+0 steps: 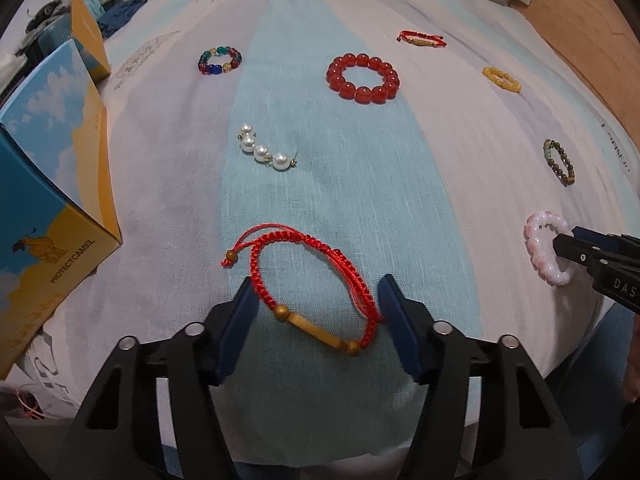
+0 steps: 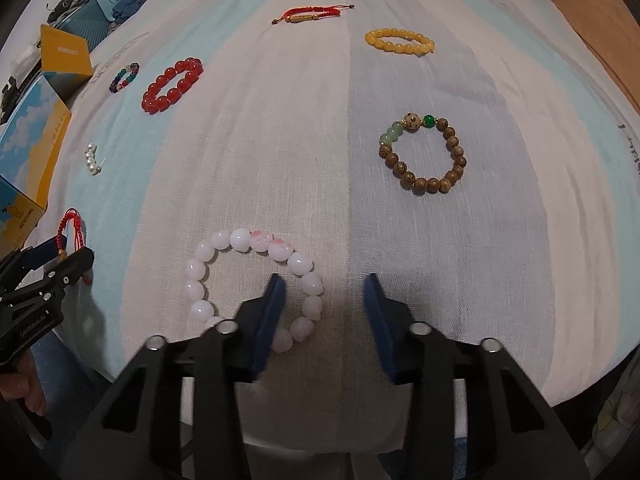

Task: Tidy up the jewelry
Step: 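Grasp the red cord bracelet with the left tool while the right tool grasps the pink-white bead bracelet, then lift the red cord bracelet with the left tool while the right tool lifts the pink-white bracelet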

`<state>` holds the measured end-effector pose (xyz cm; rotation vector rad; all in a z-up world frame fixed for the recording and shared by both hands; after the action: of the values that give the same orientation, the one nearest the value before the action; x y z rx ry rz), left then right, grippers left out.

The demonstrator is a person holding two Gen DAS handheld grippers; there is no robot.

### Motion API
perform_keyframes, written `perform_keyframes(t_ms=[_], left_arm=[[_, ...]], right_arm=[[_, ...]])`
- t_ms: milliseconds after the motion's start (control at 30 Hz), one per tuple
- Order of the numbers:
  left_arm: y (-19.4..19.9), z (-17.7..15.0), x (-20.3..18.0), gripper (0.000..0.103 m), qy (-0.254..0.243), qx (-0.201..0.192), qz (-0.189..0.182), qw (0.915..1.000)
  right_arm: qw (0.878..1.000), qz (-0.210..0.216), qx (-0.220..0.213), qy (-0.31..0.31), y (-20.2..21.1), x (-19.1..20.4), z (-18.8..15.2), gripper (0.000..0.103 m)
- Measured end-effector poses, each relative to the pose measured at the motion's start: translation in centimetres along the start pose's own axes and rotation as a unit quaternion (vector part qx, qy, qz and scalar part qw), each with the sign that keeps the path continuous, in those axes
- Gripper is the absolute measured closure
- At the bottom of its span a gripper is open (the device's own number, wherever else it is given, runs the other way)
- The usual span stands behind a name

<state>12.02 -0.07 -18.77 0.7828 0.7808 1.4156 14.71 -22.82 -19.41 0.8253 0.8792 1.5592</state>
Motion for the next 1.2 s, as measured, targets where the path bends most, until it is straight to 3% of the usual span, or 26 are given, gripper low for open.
perform_keyframes(t_ms=[67,167,200,233,300,1200], left_arm=[[0.1,0.0,-0.1,0.054,-0.001,0.004,-0.004,1.0],[0.3,-0.1,-0.1,0.073,0.001,0.011,-0.007,0.9999],[0.3,-0.1,0.0,0.087,0.003,0.014,-0.004,0.9999],[0.3,-0.2,0.1,0.093,0.005,0.017,-0.001,0.9998],[0.6,-0.1,0.2,0.096,0.008,0.016,-0.01,0.9998],[5.8,2.2,0.5,0.096,0.001,-0.021,-0.032,0.9993]], right_arm=[[1.0,0.005,0.001,-0.002,0.1,0.0,-0.1,0.084],[1.0,0.006,0.003,0.002,0.2,0.2,-0.2,0.089],[1.0,0.004,0.002,0.004,0.2,0.2,-0.2,0.09],[1.0,0.003,0.002,0.003,0.3,0.2,-0.2,0.091],[1.0,0.004,0.0,-0.002,0.5,0.1,-0.2,0.092],[0.997,0.022,-0.068,-0.005,6.7,1.5,3.1,0.093]])
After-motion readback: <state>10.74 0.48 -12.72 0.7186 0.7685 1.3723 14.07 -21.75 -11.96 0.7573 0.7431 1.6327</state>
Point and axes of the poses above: each gripper's, at about its wrist camera, not at the fingertips, and y roughly against the way its jaws point, x to its left, z to its top, the point moved 7 cm from there along -y, roughly the way its jaws point, and after that the axes turned 7 degrees about -x, right-handed, at the moved point
